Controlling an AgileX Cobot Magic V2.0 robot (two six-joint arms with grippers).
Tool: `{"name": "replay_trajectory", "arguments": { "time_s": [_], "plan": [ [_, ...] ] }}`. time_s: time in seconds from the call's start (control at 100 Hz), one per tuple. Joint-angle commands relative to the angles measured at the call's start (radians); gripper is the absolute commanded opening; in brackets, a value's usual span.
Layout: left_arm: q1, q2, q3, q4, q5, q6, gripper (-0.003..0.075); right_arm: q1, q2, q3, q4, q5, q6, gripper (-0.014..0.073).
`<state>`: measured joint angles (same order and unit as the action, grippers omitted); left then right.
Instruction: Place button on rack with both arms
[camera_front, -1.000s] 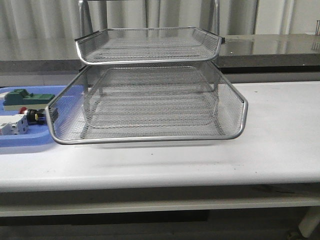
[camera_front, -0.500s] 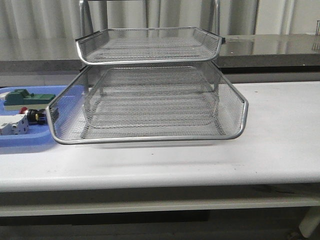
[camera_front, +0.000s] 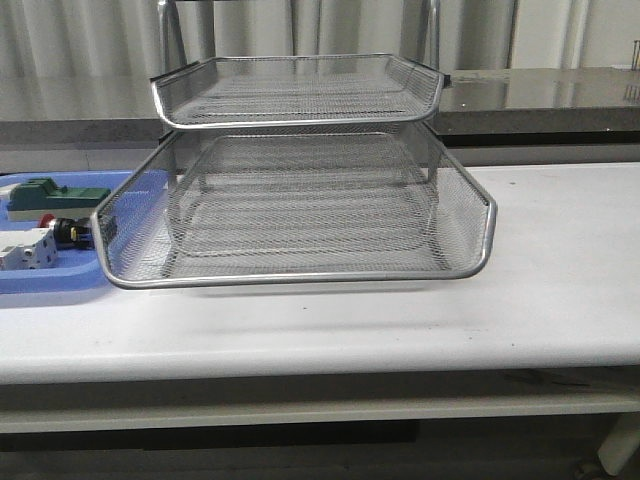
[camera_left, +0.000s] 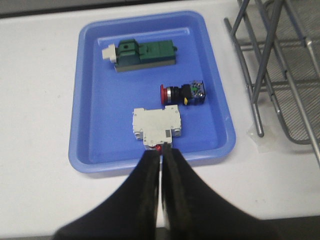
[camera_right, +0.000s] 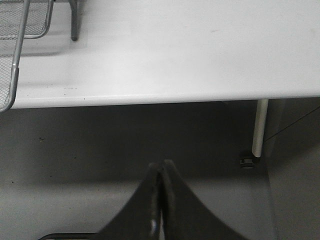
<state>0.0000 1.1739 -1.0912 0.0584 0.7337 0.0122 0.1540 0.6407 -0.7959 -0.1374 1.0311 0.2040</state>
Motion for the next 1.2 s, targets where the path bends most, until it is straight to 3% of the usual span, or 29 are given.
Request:
{"name": "replay_trajectory", "arguments": {
  "time_s": [0.0, 0.17, 0.26, 0.38, 0.5, 0.57, 0.87, 1.01, 1.19],
  "plan": [
    [0.001, 0.055, -0.085, 0.003, -0.009, 0.003, 0.0004, 0.002, 0.000, -0.033, -0.021, -0.049, 0.000, -0.0070],
    [0.000, 0.162, -0.139, 0.001, 0.065, 0.058, 0.0009, 0.002, 0.000, -0.033, -0.021, -0.049, 0.000, -0.0070],
    [-0.006, 0.186, -0.150, -0.004, 0.103, 0.129, 0.0076, 0.002, 0.000, -0.033, -0.021, -0.049, 0.000, -0.0070],
    [-0.006, 0.192, -0.150, -0.013, 0.112, 0.140, 0.0304, 0.002, 0.000, -0.033, -0.021, -0.049, 0.000, -0.0070],
    [-0.006, 0.192, -0.150, -0.013, 0.130, 0.159, 0.0627, 0.002, 0.000, -0.033, -0.021, -0.049, 0.000, -0.0070],
    [-0.006, 0.192, -0.150, -0.013, 0.142, 0.159, 0.0730, 0.002, 0.000, -0.033, -0.021, -0.049, 0.000, -0.0070],
    [-0.006, 0.192, -0.150, -0.044, 0.102, 0.161, 0.0681, 0.002, 0.000, -0.033, -0.021, -0.049, 0.000, -0.0070],
    [-0.006, 0.202, -0.155, -0.046, 0.035, 0.300, 0.0680, 0.002, 0.000, -0.033, -0.021, -0.049, 0.000, -0.0070],
    [-0.006, 0.300, -0.261, -0.076, 0.048, 0.450, 0.0679, 0.002, 0.000, -0.033, -0.021, -0.049, 0.000, -0.0070]
  ]
}}
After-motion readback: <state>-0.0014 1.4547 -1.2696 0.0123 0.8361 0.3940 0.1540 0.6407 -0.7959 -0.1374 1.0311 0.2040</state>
